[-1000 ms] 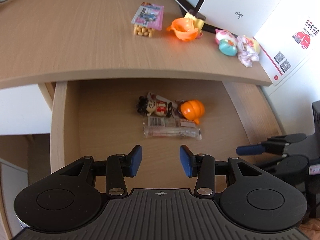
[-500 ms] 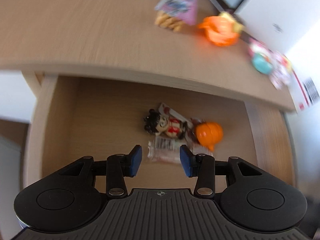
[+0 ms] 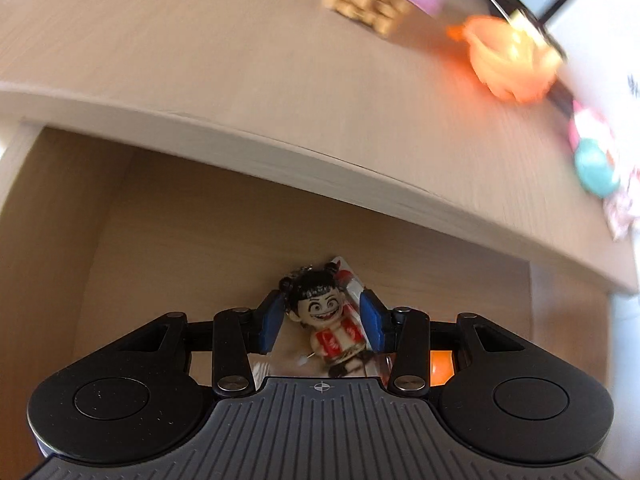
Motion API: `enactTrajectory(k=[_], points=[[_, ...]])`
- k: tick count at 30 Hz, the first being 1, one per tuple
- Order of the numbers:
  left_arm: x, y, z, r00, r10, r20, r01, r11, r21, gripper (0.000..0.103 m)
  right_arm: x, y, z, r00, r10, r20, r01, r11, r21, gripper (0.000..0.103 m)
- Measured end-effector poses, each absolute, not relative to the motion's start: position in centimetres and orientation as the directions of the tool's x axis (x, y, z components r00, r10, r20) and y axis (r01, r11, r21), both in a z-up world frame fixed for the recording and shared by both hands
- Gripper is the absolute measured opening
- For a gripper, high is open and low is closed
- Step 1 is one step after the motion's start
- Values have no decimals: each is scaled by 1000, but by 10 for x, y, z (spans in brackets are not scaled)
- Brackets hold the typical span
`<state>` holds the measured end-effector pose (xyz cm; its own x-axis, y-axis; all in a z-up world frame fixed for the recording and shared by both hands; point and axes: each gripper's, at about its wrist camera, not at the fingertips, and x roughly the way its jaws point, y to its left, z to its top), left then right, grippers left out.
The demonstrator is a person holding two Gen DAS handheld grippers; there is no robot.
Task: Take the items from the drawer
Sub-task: 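Grasp the figurine keychain with the left gripper while the right gripper grasps the orange pumpkin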
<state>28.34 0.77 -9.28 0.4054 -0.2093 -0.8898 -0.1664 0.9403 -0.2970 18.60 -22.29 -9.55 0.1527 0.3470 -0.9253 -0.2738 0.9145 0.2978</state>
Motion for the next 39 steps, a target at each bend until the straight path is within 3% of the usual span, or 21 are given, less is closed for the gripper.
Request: enactTrajectory(k=[6, 9, 14, 18, 21, 23, 25, 33, 39], points=[[273, -13, -98, 366, -223, -904, 73, 975, -211, 39, 194, -193, -61, 407, 229, -884, -460, 888, 19, 67], [265, -1, -97, 330, -216, -919, 89, 976, -197, 38, 214, -185, -56, 564, 185, -805, -406, 911, -75, 80], [247, 31, -82, 307, -269, -913, 65, 963, -262, 38, 281, -165, -82, 416, 260, -872, -435, 898, 60, 81], [234, 41, -68, 297, -285, -911, 63, 958, -279, 38, 322, -152, -109, 339, 229, -913, -405, 911, 78, 79], [228, 50, -61, 299, -300, -906, 64, 954, -294, 38, 338, -146, -115, 317, 212, -925, -402, 913, 71, 73], [222, 52, -57, 303, -299, -905, 75, 954, -290, 38, 344, -142, -116, 282, 200, -938, -409, 910, 72, 57], [219, 49, -52, 310, -279, -909, 102, 960, -260, 38, 346, -142, -112, 286, 171, -943, -394, 918, 47, 58], [182, 37, -9, 340, -327, -882, 264, 933, -245, 38, 318, -163, -36, 387, 221, -895, -375, 925, 66, 58], [197, 51, 61, 478, -416, -774, 317, 903, -290, 38, 309, -177, 47, 558, 276, -783, -364, 929, 69, 58]])
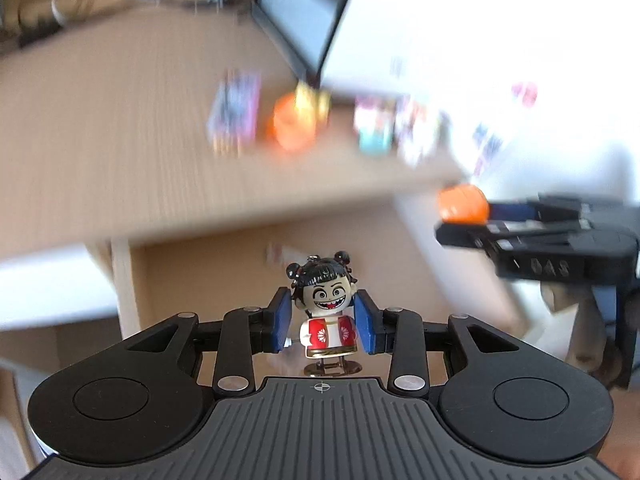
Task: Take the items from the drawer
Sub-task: 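Grasp the figurine keychain with the left gripper while the right gripper grasps the orange pumpkin, then carry the figurine and pumpkin onto the desk and open both grippers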
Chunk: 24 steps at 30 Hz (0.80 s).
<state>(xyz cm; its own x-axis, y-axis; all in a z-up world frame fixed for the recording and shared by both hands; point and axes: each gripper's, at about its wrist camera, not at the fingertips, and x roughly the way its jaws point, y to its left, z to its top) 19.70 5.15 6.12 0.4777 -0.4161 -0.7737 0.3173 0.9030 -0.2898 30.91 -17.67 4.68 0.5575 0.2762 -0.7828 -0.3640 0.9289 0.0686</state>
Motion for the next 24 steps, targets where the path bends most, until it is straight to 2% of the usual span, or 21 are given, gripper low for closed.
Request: enactTrajectory(k=[5, 10, 13, 18, 19, 22, 24], points=[[245, 62, 97, 583, -394, -711, 304, 917, -258, 38, 307, -177, 105, 678, 288, -676, -353, 935, 44, 58], [314, 75, 82, 589, -325, -740, 224, 945, -237, 38, 292, -180, 134, 728, 277, -627, -344, 939, 15, 57], [348, 82, 56, 581, -264, -770, 162, 965, -208, 38, 301, -180, 138, 733, 265, -627, -336, 942, 7, 57], [378, 99, 18, 540, -259, -801, 101, 964, -244, 38, 312, -181, 127, 720, 246, -649, -328, 945, -5, 57], [379, 99, 14, 554, -251, -794, 102, 967, -235, 35, 313, -184, 122, 716, 239, -656, -321, 947, -6, 57], [379, 90, 11, 591, -214, -778, 135, 977, -166, 36, 321, -191, 107, 709, 216, -671, -289, 957, 3, 57], [377, 89, 12, 604, -218, -766, 140, 976, -168, 36, 329, -193, 96, 703, 210, -680, -278, 961, 9, 57]])
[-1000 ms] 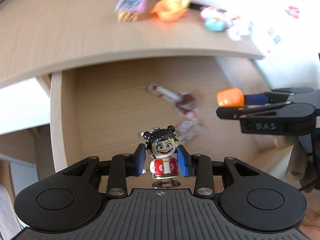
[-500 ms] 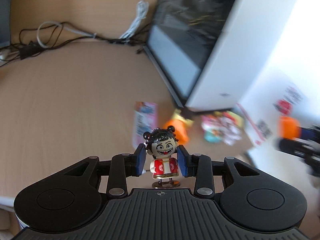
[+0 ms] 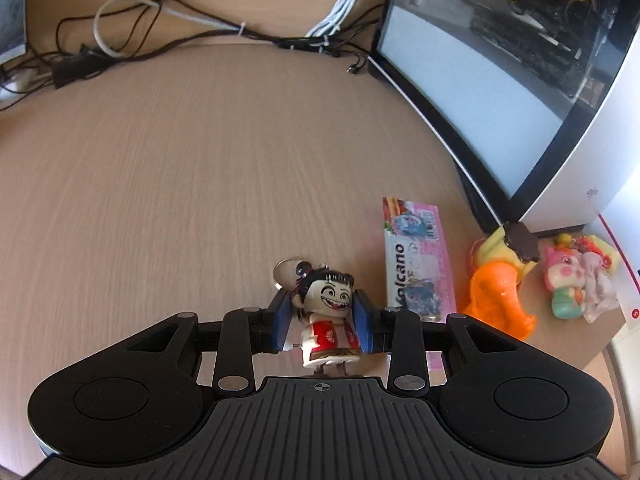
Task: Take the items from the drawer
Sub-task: 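Carry the figurine and pumpkin onto the desk and open both grippers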
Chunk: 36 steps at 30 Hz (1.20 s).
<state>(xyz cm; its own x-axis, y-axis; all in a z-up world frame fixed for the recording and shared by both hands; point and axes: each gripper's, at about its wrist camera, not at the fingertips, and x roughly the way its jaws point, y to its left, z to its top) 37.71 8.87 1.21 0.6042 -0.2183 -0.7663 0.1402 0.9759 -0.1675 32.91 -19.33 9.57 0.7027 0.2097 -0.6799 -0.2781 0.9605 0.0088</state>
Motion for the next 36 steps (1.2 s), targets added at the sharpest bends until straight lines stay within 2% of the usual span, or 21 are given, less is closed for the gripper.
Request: enactTrajectory(k=[7, 11, 14, 20, 24, 33, 36], points=[[346, 109, 47, 735, -268, -623, 132, 958, -256, 36, 341, -186, 56, 644, 223, -731, -328, 945, 0, 57], [323, 118, 60, 746, -285, -602, 129, 948, -290, 36, 359, -158, 29, 593, 267, -759, -405, 914, 5, 57], [300, 123, 56, 720, -313, -619, 155, 943, -296, 36, 368, -135, 13, 545, 311, -779, -473, 881, 21, 58], [251, 119, 38, 627, -379, -680, 190, 922, -338, 36, 388, -113, -16, 505, 276, -818, -511, 859, -26, 57], [238, 102, 21, 572, -386, -724, 232, 923, -308, 36, 395, -114, -22, 500, 278, -820, -515, 857, -23, 58], [217, 51, -1, 442, -431, -786, 466, 860, -210, 36, 364, -147, 10, 579, 334, -744, -473, 881, 28, 60], [212, 29, -13, 386, -418, -822, 570, 809, -145, 36, 345, -169, 24, 606, 342, -718, -424, 903, 72, 65]])
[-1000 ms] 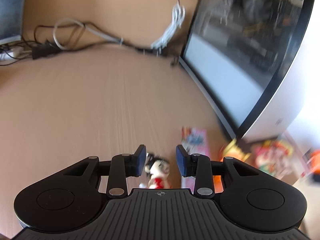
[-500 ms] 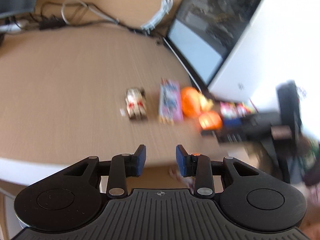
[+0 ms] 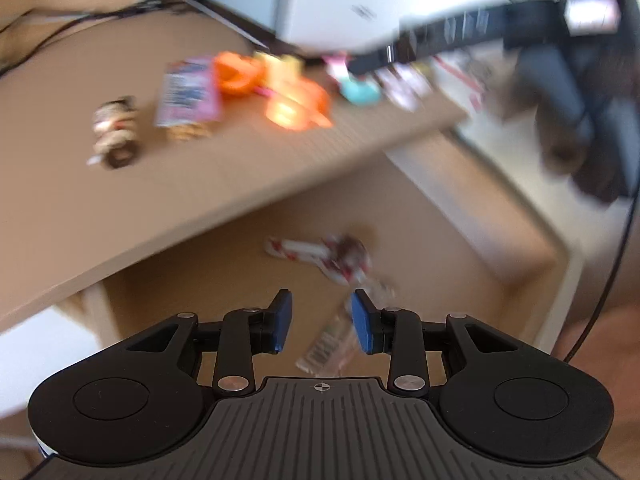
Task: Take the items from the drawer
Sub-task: 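Move both grippers back into the drawer toward the candy packet and lollipop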
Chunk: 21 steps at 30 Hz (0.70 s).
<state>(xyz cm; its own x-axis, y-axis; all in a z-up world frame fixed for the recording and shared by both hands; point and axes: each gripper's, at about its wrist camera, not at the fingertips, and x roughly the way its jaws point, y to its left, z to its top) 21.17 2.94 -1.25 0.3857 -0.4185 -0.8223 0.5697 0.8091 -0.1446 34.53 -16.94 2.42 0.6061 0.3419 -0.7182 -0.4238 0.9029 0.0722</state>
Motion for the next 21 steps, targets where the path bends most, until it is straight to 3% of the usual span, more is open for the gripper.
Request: enactTrajectory(k=[8, 15, 21], points=[[215, -29, -61, 282, -343, -896, 726, 687, -35, 36, 302, -218, 7, 596, 265, -758, -301, 949, 95, 65], [227, -52, -98, 263, -261, -929, 737, 675, 19, 37, 289, -242, -19, 537, 205, -819, -235, 968, 88, 65], [233, -54, -102, 251, -266, -931, 725, 689, -2, 42, 288, -247, -25, 524, 198, -829, -234, 969, 84, 65]])
